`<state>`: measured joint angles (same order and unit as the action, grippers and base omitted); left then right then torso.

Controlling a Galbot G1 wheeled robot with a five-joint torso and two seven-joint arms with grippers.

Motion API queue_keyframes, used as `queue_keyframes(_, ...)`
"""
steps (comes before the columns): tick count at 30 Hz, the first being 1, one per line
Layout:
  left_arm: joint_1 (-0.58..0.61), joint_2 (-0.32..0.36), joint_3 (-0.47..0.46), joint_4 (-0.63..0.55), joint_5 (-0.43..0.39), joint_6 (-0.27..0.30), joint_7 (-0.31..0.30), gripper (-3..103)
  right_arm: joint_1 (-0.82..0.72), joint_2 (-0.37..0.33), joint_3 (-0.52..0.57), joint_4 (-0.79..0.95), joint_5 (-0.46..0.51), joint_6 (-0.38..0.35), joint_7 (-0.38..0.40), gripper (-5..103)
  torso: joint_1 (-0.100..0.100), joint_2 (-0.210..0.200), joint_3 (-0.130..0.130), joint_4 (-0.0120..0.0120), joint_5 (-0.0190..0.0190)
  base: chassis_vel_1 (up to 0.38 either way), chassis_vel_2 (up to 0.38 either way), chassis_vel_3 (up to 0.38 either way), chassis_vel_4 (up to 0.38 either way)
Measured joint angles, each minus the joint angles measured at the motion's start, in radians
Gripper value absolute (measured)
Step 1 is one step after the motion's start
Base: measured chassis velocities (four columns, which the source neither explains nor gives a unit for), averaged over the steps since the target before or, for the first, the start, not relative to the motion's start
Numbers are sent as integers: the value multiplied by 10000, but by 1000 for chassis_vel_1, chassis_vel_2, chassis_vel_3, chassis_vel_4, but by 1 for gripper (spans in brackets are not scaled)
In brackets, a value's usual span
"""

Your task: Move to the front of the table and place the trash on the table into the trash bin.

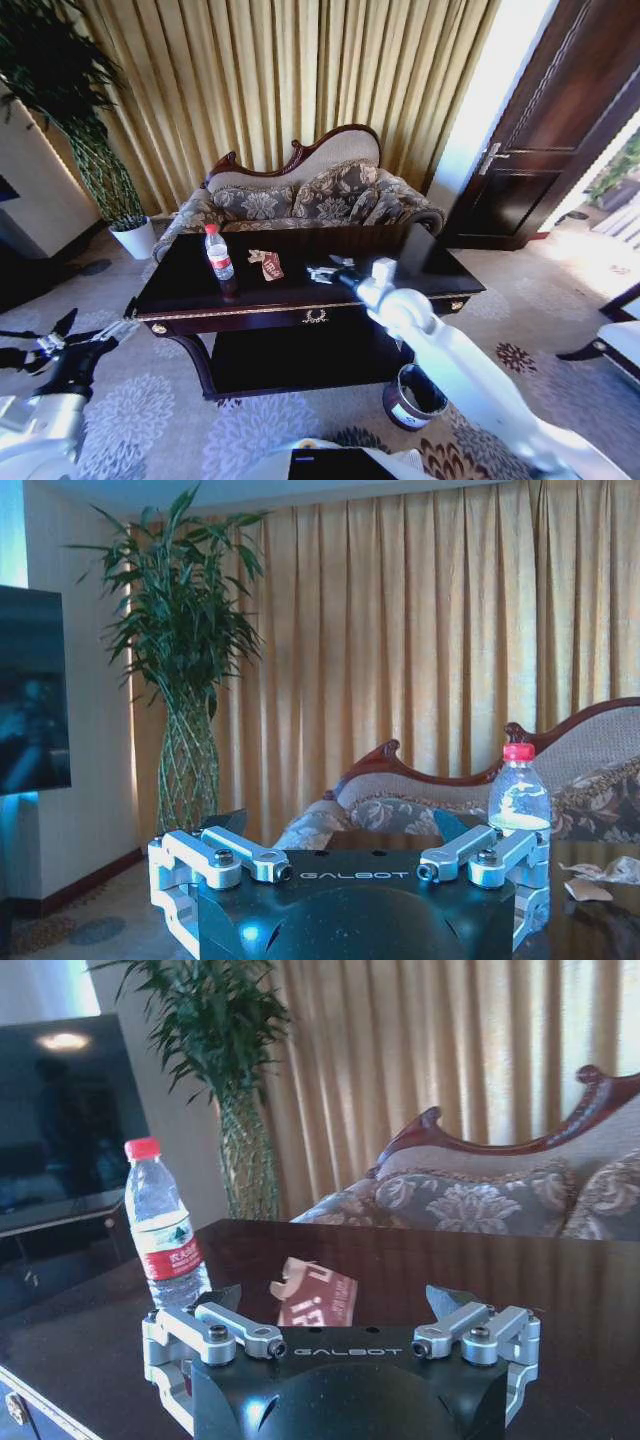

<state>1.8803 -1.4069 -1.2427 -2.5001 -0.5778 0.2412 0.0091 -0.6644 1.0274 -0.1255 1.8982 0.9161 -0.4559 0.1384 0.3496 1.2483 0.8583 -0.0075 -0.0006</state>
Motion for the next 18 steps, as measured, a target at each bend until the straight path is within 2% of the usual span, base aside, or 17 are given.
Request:
queue_keyframes(4,-5,-1,-29,-1,-3,-30,7,100,571,334,-432,-513,-66,4,3,100,1,0,0,2,3,0,0,0,0)
queue_keyframes(8,-41,-53,-81,-1,9,-98,12,100,1658,1157,-1091,-1872,-148,36,8,100,1,0,1,1,2,0,0,0,0)
queue_keyframes(18,-81,-134,-103,0,52,-193,50,100,2282,2443,-1709,-3794,-606,111,10,100,1,0,0,1,2,0,0,0,0)
